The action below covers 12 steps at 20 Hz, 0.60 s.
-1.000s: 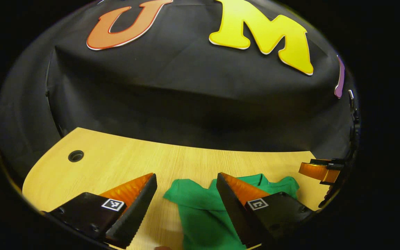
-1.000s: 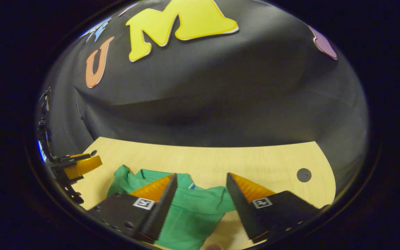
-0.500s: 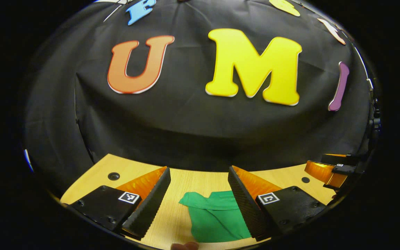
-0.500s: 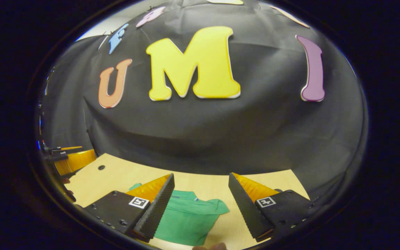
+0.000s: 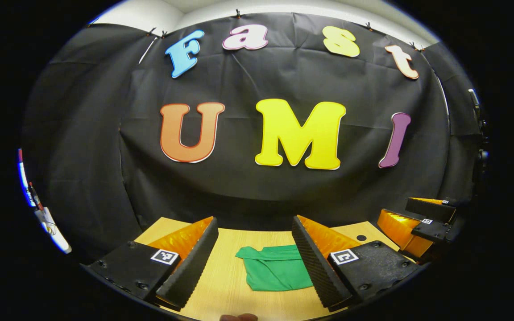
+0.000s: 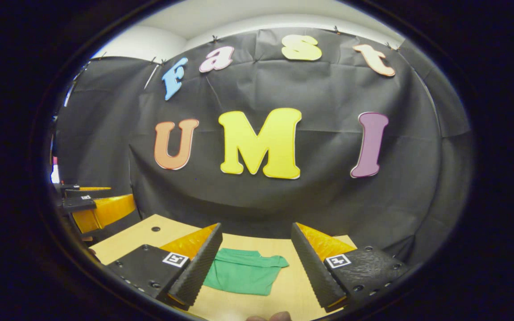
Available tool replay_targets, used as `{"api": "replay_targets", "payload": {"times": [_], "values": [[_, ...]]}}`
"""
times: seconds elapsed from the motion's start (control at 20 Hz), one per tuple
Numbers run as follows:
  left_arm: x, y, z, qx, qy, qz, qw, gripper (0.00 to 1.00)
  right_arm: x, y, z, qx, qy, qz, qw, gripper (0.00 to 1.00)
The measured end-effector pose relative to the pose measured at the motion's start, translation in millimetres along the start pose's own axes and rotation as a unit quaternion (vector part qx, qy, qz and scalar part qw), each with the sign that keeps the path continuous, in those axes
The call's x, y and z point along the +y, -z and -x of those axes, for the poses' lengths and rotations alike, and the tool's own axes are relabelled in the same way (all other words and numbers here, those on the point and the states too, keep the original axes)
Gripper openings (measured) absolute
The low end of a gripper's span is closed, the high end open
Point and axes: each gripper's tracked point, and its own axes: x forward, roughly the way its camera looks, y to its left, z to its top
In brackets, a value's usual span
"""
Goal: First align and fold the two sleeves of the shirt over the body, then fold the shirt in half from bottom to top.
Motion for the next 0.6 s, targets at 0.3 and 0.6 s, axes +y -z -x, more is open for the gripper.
{"api": "replay_targets", "payload": {"times": [0.3,0.6], "values": [[0.1,-16.2,73.4,-0.043,-0.004,-0.027,0.999,1.00,10.6,-8.1,86.5,-0.024,0.026,0.003,0.999,0.95],[-1.6,-19.4,102.2,-0.049,0.004,-0.034,0.998,1.00,33.6,-10.0,114.2,-0.033,0.020,0.002,0.999,0.95]]}}
